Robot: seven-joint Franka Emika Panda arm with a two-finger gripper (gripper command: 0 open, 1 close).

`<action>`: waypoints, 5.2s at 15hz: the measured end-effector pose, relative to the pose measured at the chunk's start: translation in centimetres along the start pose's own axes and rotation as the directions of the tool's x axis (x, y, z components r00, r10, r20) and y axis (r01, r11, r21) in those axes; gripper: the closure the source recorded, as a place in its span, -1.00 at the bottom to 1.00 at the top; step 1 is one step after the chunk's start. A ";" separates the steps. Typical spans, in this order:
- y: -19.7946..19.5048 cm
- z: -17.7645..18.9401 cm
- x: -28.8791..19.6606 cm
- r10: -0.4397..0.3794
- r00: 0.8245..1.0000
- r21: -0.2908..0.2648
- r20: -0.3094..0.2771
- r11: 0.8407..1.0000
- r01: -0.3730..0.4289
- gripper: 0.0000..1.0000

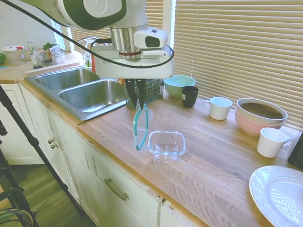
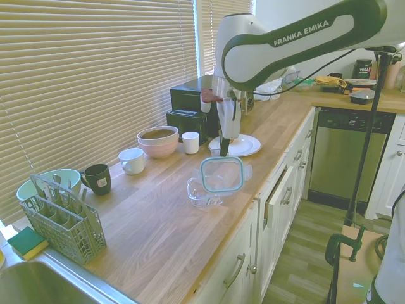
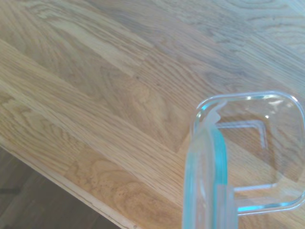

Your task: Cover the lid of the food container

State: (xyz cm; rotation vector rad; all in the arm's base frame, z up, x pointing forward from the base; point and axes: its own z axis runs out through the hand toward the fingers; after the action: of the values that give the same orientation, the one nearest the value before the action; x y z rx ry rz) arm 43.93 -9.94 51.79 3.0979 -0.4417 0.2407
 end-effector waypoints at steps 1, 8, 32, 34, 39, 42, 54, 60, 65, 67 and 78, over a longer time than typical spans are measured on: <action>0.0 0.2 0.4 0.001 1.000 0.001 0.005 1.000 -0.001 1.00; 1.6 1.2 3.5 0.021 1.000 0.029 0.020 0.999 -0.021 1.00; 5.7 6.4 11.6 0.053 0.995 0.040 0.084 0.998 -0.056 1.00; 6.0 7.7 12.7 0.061 0.993 0.037 0.098 0.997 -0.065 1.00; 6.9 10.1 14.3 0.078 0.989 0.028 0.123 0.996 -0.082 1.00; 7.7 10.9 14.8 0.088 0.987 0.025 0.133 0.995 -0.092 1.00; 9.1 15.1 15.4 0.095 0.976 0.000 0.195 0.995 -0.097 1.00; 8.0 15.9 15.5 0.082 0.976 -0.022 0.200 0.997 -0.080 1.00; 7.0 16.0 15.6 0.067 0.978 -0.037 0.198 0.997 -0.061 1.00; 7.0 16.0 15.6 0.064 0.978 -0.042 0.197 0.997 -0.057 -1.00; 6.1 16.5 15.4 0.066 0.977 -0.076 0.203 0.996 -0.052 -1.00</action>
State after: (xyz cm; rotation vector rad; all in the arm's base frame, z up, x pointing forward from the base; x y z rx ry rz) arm 59.30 -20.52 37.75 3.0555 -0.5335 -0.0955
